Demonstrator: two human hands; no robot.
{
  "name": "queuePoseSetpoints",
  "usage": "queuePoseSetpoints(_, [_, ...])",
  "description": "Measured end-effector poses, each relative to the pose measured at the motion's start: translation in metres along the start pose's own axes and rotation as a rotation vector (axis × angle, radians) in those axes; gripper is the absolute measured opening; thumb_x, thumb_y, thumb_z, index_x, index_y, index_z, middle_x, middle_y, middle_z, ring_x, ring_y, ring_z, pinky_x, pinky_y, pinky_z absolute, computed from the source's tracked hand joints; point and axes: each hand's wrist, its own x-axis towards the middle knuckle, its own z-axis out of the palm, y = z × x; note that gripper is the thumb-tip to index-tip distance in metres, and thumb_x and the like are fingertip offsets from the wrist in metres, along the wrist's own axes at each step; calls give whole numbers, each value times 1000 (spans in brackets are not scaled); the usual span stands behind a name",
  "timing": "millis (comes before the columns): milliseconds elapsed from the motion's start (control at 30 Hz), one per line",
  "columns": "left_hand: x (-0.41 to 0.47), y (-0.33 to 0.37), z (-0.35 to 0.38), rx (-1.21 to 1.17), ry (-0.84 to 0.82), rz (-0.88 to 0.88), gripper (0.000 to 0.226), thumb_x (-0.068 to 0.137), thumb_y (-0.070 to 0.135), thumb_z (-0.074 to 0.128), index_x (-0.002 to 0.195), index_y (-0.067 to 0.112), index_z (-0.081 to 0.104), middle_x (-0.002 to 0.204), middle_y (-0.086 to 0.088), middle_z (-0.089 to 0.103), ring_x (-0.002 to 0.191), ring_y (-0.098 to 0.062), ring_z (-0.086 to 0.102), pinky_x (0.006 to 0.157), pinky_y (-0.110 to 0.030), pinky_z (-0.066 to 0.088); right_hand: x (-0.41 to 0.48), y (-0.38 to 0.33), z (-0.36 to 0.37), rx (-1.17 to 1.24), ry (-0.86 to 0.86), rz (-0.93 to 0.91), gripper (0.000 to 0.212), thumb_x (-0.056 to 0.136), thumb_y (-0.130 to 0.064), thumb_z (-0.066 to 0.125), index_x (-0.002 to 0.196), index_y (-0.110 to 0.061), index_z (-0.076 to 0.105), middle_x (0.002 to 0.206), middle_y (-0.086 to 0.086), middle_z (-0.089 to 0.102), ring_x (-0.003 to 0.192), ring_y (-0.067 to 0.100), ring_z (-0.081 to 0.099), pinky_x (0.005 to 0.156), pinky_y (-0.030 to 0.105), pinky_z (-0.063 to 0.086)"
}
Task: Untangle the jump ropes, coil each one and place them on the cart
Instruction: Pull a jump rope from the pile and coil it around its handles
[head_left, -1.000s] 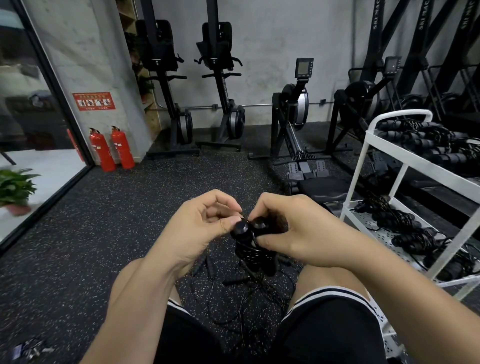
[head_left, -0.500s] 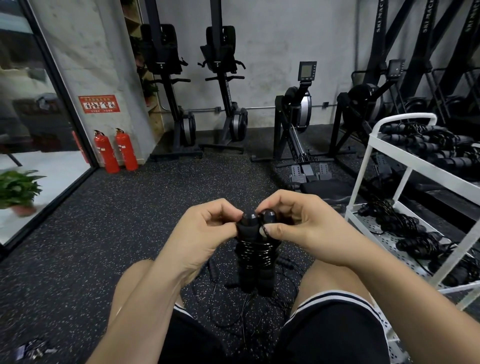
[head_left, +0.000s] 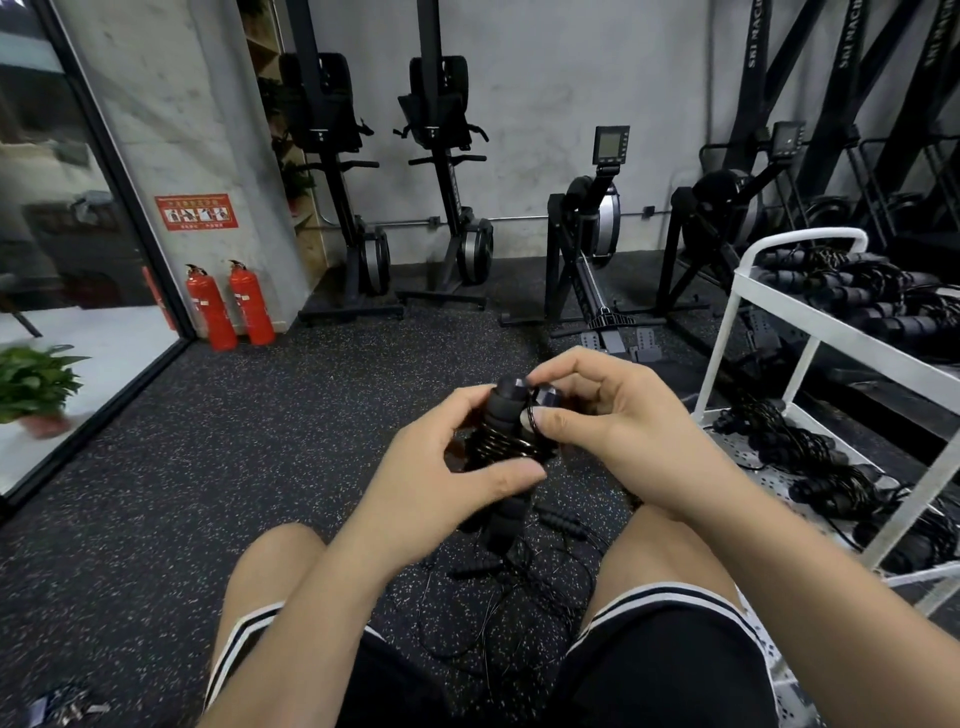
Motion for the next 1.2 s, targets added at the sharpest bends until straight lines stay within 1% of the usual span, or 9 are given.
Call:
queuePoseSetpoints(167, [0, -5, 2, -17, -68, -8, 107, 63, 31, 105, 149, 51, 45, 135, 13, 70, 126, -10, 67, 111, -50, 53, 5, -7, -2, 229, 48, 73, 21, 91, 3, 80, 107, -9, 75, 84, 14, 68, 71, 22, 59, 65, 31, 50])
queuePoseSetpoints(367, [-11, -10, 2, -119, -295, -41, 147, 55, 14, 108, 164, 52, 16, 156, 17, 55, 146, -6, 52, 122, -46, 45, 10, -7, -3, 390, 59, 199, 32, 75, -7, 85, 105, -10, 76, 74, 10, 58, 63, 18, 50, 59, 28, 41])
queuePoseSetpoints(500, [-16, -9, 10, -100, -165, 24, 144, 58, 19, 108, 161, 59, 16, 160, 31, 42, 148, -3, 47, 121, -43, 43, 14, -5, -5, 454, 77, 241, 33, 73, -7, 88, 103, -13, 76, 81, 12, 60, 65, 16, 50, 60, 27, 43])
queuePoseSetpoints(700, [-17, -12, 16, -32, -18, 75, 130, 54, 19, 108, 153, 54, 31, 148, 37, 48, 141, 0, 53, 111, -32, 48, 18, -3, -3, 449, 73, 262, 29, 77, -10, 81, 106, -11, 76, 85, 12, 61, 67, 15, 50, 61, 25, 44])
queuePoseSetpoints(833, [-17, -13, 17, 13, 34, 92, 130, 50, 28, 110, 152, 56, 34, 151, 31, 48, 138, -8, 57, 113, -45, 52, 16, -2, -4, 419, 62, 210, 28, 86, -6, 75, 113, -6, 77, 81, 9, 64, 67, 14, 52, 65, 25, 46])
queuePoseSetpoints(933, [-16, -16, 16, 33, 74, 97, 132, 49, 35, 109, 154, 57, 33, 154, 23, 48, 138, -15, 58, 112, -50, 53, 14, -2, -3, 390, 93, 174, 33, 103, 4, 53, 122, -5, 79, 93, 13, 68, 81, 19, 57, 72, 30, 48])
queuePoseSetpoints(1000, [-16, -15, 17, 59, 87, 113, 132, 49, 37, 109, 154, 58, 32, 156, 22, 46, 139, -16, 56, 113, -49, 52, 12, -4, 0, 309, 132, 131, 35, 107, 0, 51, 121, -11, 81, 98, 14, 69, 86, 20, 59, 74, 30, 50])
queuePoseSetpoints(1100, [-15, -14, 21, 88, 122, 152, 131, 49, 38, 109, 154, 54, 32, 156, 19, 45, 140, -17, 55, 114, -47, 50, 6, -7, 9, -21, 209, -14, 19, 107, -18, 67, 117, -27, 79, 101, -3, 80, 88, 10, 69, 78, 23, 53])
queuePoseSetpoints(1200, [-11, -13, 22, 92, 145, 166, 131, 49, 38, 108, 155, 51, 33, 157, 19, 44, 140, -17, 55, 113, -47, 51, 1, -6, 14, -230, 312, -126, 8, 103, -25, 73, 109, -31, 73, 100, -10, 79, 96, 11, 73, 86, 25, 56])
